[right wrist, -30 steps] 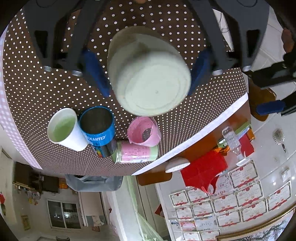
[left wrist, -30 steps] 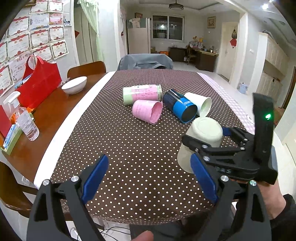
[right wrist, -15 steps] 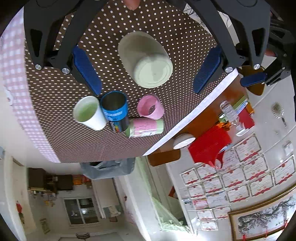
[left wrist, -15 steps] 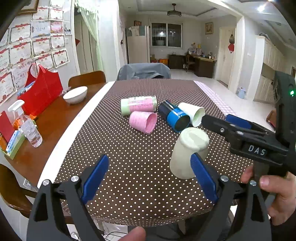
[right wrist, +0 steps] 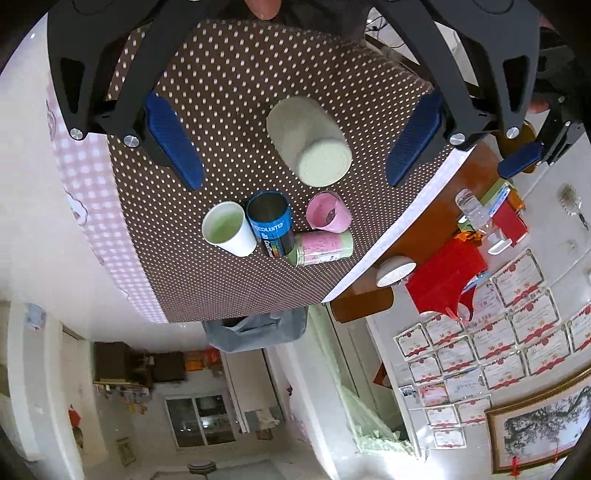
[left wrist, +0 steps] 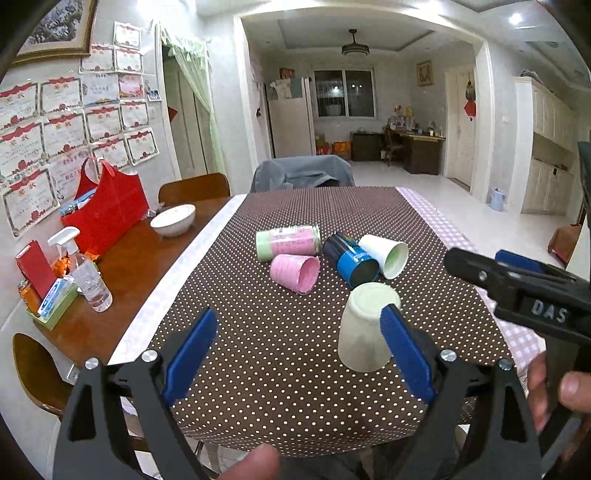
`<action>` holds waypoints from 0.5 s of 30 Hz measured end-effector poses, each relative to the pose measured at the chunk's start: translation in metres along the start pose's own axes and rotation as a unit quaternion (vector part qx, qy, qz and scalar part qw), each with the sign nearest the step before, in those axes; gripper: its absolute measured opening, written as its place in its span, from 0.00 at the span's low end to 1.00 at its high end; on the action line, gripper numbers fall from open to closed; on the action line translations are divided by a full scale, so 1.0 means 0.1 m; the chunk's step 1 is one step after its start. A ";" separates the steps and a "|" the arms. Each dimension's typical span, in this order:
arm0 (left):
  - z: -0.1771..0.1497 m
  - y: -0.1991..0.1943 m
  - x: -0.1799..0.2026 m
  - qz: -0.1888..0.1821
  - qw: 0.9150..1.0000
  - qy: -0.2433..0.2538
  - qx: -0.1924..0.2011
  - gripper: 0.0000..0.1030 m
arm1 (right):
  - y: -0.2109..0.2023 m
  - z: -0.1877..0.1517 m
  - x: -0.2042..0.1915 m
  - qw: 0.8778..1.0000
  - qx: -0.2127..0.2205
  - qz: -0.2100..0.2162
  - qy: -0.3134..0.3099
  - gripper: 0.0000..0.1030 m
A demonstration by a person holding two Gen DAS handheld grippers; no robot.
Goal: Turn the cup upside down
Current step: 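Open the right gripper and withdraw it from the upside-down cup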
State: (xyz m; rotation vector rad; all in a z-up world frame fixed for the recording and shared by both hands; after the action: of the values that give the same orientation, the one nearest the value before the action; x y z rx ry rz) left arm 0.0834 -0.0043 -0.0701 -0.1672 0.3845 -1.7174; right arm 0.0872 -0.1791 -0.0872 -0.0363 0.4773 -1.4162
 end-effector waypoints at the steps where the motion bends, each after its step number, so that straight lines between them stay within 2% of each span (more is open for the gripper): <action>1: 0.01 -0.02 0.01 0.001 1.000 0.000 0.002 0.86 | -0.05 0.01 -0.02 1.000 0.006 -0.004 -0.008 0.94; 9: 0.08 -0.21 0.07 -0.003 1.000 -0.003 0.020 0.86 | -0.37 0.08 -0.14 0.998 0.040 -0.027 -0.044 0.94; 15: 0.06 -0.31 0.03 0.007 1.000 -0.012 0.023 0.86 | -0.48 0.12 -0.15 0.997 0.057 -0.036 -0.046 0.94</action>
State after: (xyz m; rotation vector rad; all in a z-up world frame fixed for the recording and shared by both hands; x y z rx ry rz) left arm 0.0559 -0.0037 -0.0540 -0.1513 0.3282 -1.7073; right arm 0.0451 -0.1757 -0.0577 -0.0265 0.3215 -1.5032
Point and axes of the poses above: each gripper's, at about its wrist camera, not at the fingertips, and y roughly the way its jaws point, x to its right, z to its top, the point moved 5 cm from there along y, roughly the way its jaws point, and after that the axes turned 12 degrees about x, right-handed, at the moved point
